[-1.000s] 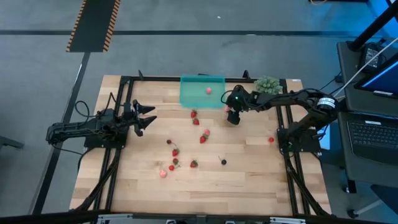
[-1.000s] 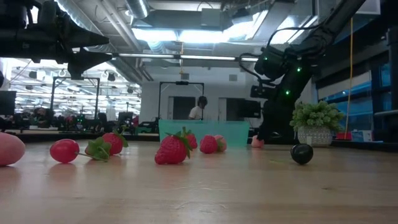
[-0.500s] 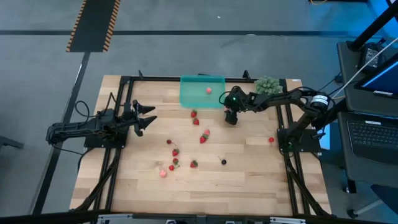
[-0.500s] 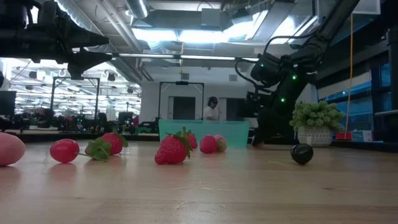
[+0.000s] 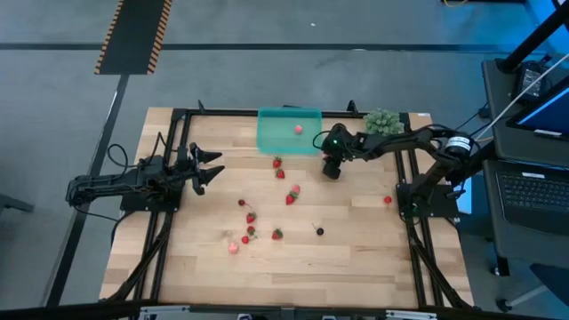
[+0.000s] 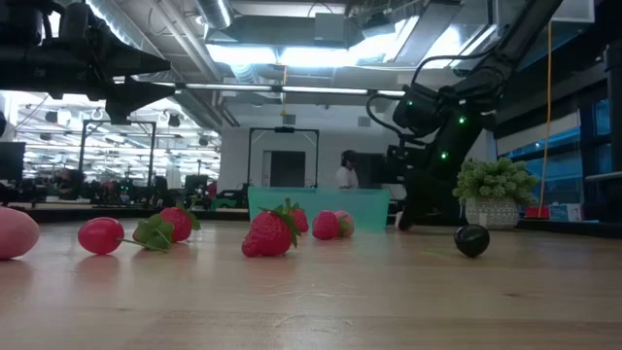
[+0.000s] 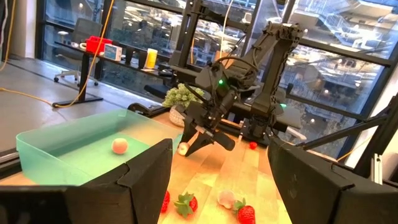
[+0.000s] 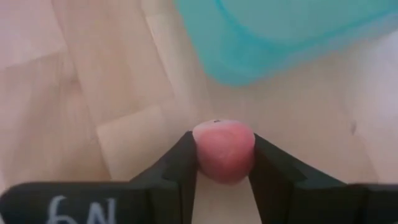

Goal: Pick and placing Produce into tupperware
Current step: Put the pink peach into the green container

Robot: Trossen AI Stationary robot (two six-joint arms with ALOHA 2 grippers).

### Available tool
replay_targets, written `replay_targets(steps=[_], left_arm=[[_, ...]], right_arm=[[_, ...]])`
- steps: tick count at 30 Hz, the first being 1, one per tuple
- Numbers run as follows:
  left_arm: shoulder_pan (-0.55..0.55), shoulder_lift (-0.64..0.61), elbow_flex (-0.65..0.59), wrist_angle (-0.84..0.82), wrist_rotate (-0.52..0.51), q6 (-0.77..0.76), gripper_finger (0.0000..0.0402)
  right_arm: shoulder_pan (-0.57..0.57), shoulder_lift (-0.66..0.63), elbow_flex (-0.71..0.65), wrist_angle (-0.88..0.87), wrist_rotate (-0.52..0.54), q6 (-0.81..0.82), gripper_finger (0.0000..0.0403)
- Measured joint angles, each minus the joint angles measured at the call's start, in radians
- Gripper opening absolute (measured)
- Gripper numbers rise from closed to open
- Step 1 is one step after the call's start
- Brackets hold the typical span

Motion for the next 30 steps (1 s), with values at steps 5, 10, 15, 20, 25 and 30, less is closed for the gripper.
replay_targets(steps=[5,10,15,20,25,30], left_arm=[[0.000,0.000,0.000,0.000,0.000,-0.006,0.0257],[0.000,0.000,0.000,0.000,0.000,-0.006,0.0257],[0.000,0.000,0.000,0.000,0.000,-0.006,0.0257],[0.000,0.000,0.000,0.000,0.000,-0.006,0.0257],[0.000,0.000,0.000,0.001,0.000,-0.007,0.0257],[0.000,0.000,0.000,0.000,0.000,-0.007,0.0257]], right_arm=[[0.027,-0.100,-0.002,-0.124,-0.113,0.052,0.0125],[0.073,-0.262,-0.002,-0.193,-0.256,0.153,0.0118],[0.101,-0.404,-0.002,-0.067,-0.287,0.218,0.0124],[0.102,-0.448,0.063,0.020,-0.286,0.224,0.0121],[0.101,-0.402,0.218,-0.010,-0.286,0.132,0.0121],[0.055,-0.282,0.433,-0.185,-0.253,0.079,0.0122]])
